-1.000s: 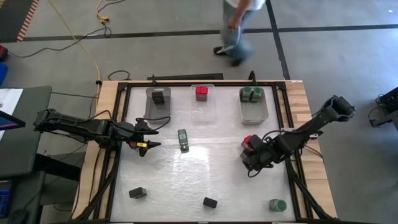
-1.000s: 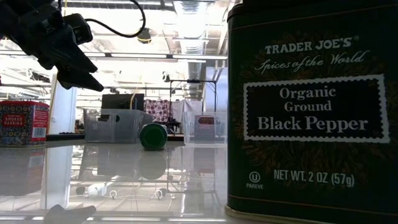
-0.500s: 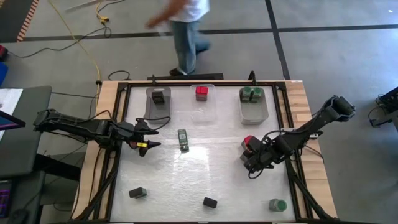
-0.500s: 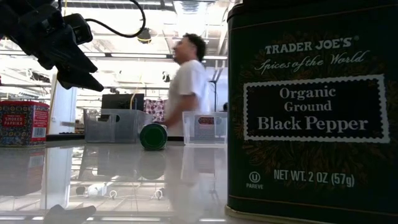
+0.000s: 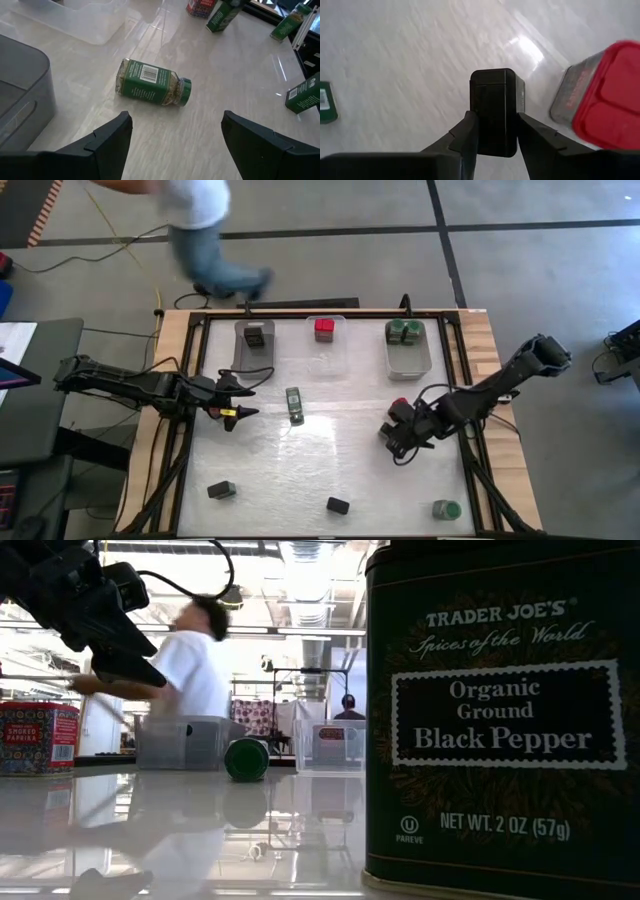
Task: Sort spices by type
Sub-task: Put the black seasoning can into the black bin
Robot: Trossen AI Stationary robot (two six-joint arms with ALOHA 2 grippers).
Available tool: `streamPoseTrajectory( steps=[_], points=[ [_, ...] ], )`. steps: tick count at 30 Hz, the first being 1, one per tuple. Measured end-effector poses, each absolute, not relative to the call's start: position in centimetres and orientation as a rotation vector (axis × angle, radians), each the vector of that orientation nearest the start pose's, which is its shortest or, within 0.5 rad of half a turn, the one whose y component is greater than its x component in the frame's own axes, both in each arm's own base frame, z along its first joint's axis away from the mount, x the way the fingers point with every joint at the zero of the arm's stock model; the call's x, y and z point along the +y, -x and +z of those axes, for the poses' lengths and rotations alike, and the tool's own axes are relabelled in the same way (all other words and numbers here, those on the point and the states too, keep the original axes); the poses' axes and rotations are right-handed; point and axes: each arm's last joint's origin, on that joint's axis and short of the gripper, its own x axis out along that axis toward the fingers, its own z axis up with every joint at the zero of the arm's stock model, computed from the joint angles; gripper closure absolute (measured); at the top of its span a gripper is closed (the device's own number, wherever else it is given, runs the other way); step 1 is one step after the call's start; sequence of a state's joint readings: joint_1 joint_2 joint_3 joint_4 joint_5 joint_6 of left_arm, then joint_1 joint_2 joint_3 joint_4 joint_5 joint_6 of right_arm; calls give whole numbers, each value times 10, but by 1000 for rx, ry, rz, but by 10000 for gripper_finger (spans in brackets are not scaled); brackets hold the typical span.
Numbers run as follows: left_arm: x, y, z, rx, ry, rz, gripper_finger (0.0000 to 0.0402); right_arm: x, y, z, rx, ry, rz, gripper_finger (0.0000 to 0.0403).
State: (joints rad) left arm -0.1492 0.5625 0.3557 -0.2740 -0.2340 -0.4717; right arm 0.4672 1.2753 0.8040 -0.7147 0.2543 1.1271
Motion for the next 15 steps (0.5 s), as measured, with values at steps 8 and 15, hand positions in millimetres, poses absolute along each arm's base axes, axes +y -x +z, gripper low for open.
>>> streamPoseTrajectory(
  steps=[8, 15],
  points=[
    [-13, -133, 208, 442, 371, 193, 107, 79, -222, 209, 993, -521, -394, 258],
    [-13, -133, 208, 442, 371, 192, 107, 60, -236, 213, 925, -459, -359, 263]
  ],
)
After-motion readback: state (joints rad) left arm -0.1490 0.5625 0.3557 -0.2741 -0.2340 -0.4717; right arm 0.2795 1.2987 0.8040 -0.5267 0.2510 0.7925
